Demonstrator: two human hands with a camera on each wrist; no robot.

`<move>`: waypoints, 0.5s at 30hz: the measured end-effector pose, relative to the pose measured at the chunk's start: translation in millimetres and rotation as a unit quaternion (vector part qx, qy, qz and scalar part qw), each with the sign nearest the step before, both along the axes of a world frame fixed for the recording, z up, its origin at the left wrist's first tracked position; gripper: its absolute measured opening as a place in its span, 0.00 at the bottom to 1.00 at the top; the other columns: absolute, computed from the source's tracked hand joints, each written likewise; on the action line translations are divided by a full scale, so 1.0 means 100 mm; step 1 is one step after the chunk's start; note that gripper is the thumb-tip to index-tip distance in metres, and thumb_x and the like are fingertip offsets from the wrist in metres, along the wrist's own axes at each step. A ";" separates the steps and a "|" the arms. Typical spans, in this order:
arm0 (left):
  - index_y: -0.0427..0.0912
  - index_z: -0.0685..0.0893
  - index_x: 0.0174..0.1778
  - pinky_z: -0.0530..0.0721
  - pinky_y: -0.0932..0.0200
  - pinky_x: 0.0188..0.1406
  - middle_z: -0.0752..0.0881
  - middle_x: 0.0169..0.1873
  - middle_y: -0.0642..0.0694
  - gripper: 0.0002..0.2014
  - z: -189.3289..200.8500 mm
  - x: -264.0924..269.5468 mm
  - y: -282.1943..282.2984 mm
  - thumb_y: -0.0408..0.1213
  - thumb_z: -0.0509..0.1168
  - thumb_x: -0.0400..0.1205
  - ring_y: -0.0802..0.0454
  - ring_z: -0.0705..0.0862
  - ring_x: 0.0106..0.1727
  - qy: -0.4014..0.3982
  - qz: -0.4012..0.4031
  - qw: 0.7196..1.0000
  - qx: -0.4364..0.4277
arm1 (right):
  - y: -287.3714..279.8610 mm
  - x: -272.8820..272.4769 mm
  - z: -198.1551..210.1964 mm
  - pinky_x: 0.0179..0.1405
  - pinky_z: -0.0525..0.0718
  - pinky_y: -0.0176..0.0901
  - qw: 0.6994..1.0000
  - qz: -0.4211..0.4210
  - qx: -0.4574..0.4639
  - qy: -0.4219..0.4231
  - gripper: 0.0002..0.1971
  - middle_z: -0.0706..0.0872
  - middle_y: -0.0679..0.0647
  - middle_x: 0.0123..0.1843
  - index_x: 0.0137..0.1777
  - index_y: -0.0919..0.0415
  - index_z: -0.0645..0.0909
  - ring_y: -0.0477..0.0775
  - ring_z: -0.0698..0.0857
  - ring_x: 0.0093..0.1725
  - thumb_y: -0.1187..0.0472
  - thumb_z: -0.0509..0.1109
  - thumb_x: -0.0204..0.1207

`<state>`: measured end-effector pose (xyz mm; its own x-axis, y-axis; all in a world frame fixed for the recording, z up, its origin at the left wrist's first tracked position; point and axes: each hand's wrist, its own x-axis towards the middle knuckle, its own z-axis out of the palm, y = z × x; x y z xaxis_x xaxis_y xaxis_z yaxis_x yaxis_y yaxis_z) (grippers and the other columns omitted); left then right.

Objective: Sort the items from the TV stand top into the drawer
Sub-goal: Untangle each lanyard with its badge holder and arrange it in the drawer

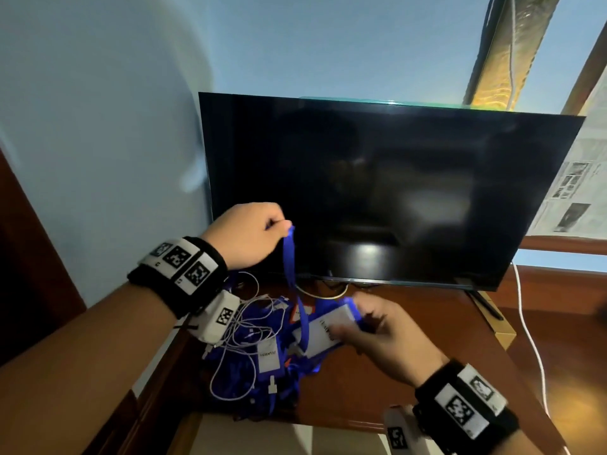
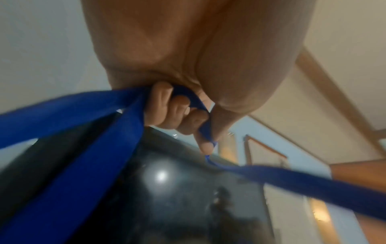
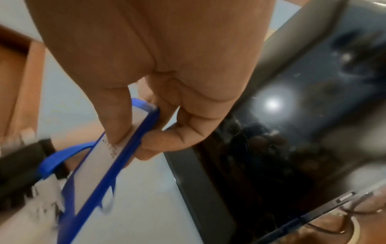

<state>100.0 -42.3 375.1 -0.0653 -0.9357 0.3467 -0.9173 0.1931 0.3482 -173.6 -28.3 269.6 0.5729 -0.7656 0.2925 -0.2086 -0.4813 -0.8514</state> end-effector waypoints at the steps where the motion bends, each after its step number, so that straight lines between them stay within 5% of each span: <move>1: 0.51 0.84 0.41 0.79 0.53 0.36 0.86 0.32 0.51 0.13 -0.11 0.13 -0.08 0.51 0.63 0.88 0.52 0.82 0.33 0.000 0.018 1.000 0.013 | 0.01 -0.04 0.07 0.36 0.82 0.34 0.999 -0.005 0.003 -0.052 0.04 0.91 0.50 0.40 0.49 0.64 0.87 0.42 0.87 0.37 0.64 0.78 0.79; 6: 0.55 0.86 0.41 0.81 0.55 0.40 0.86 0.34 0.54 0.12 -0.75 0.22 -0.02 0.54 0.65 0.87 0.59 0.82 0.35 0.019 -0.029 0.992 0.123 | -0.02 -0.19 0.41 0.37 0.84 0.46 0.963 -0.040 0.010 -0.266 0.10 0.90 0.71 0.44 0.57 0.76 0.83 0.60 0.82 0.33 0.69 0.72 0.80; 9: 0.56 0.83 0.42 0.82 0.56 0.39 0.85 0.33 0.56 0.12 -0.96 -0.11 0.28 0.57 0.63 0.88 0.59 0.82 0.34 0.037 -0.110 0.980 0.161 | -0.14 -0.15 0.46 0.40 0.84 0.47 0.939 -0.063 0.030 -0.336 0.11 0.90 0.66 0.51 0.62 0.73 0.82 0.62 0.82 0.38 0.68 0.71 0.83; 12: 0.52 0.78 0.42 0.79 0.57 0.38 0.84 0.36 0.53 0.14 -0.91 -0.54 0.61 0.52 0.58 0.90 0.57 0.79 0.33 -0.007 -0.192 0.965 0.181 | -0.22 -0.07 0.40 0.42 0.88 0.43 0.939 -0.129 0.017 -0.319 0.09 0.93 0.63 0.53 0.60 0.70 0.83 0.56 0.90 0.45 0.67 0.73 0.83; 15: 0.52 0.74 0.42 0.76 0.56 0.36 0.79 0.34 0.52 0.14 -0.63 -0.84 0.86 0.51 0.55 0.92 0.56 0.75 0.32 -0.061 -0.240 0.962 0.113 | -0.24 0.01 0.30 0.40 0.86 0.35 0.954 -0.180 -0.043 -0.236 0.03 0.93 0.61 0.45 0.52 0.69 0.84 0.45 0.90 0.41 0.69 0.75 0.82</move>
<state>16.4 44.1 312.2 -0.5367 -0.8377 0.1014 -0.7772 0.5376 0.3270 -172.6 -52.5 299.6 0.0662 -0.8493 0.5238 0.0226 -0.5235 -0.8517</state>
